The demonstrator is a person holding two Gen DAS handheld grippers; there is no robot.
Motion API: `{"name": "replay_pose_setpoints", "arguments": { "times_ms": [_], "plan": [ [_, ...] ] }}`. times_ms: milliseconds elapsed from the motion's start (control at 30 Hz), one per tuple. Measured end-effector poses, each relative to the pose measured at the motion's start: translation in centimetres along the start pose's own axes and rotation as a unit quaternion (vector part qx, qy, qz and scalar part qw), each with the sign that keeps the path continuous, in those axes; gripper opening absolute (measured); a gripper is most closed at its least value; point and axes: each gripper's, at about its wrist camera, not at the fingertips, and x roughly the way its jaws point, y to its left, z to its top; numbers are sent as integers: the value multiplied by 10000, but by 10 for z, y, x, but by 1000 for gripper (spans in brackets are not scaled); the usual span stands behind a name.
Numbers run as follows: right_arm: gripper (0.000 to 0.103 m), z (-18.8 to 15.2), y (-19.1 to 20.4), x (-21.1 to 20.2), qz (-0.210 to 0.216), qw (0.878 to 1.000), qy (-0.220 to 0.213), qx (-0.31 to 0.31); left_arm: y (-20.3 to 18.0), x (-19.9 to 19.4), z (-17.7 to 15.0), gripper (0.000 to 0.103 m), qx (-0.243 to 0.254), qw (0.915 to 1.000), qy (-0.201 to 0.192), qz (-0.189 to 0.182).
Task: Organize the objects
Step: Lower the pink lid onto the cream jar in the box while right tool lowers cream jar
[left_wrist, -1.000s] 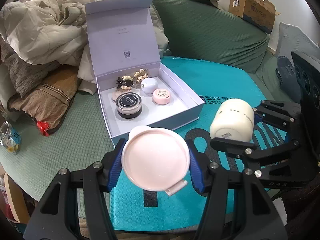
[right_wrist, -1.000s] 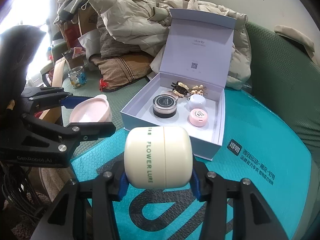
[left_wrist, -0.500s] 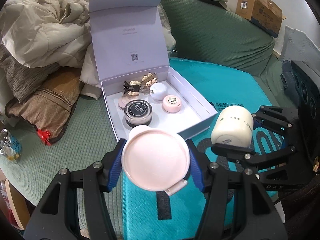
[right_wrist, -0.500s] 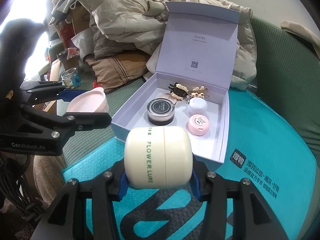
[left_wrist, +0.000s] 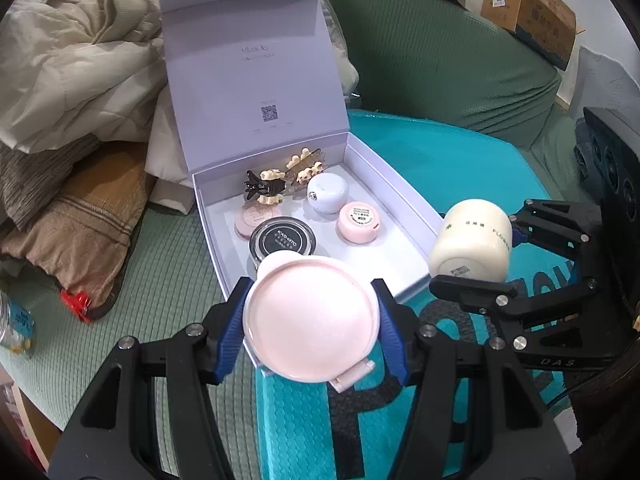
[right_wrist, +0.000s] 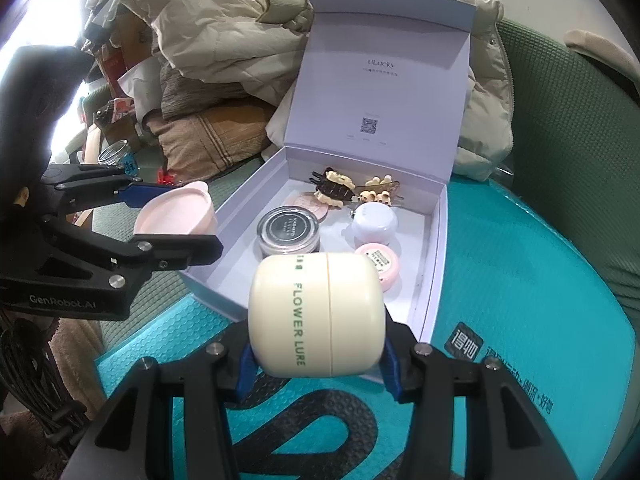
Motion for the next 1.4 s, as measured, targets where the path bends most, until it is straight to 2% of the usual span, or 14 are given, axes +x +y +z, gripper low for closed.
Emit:
{"name": "replay_pose_setpoints", "arguments": {
  "times_ms": [800,1400],
  "plan": [
    [50,28,-33,65,-19,9993,372,40,13,81,33,57,177,9989,421,77],
    [50,36,-37,103,-244,9975,663,-93,33,117,34,57,9,9978,658,-3]
  ]
}}
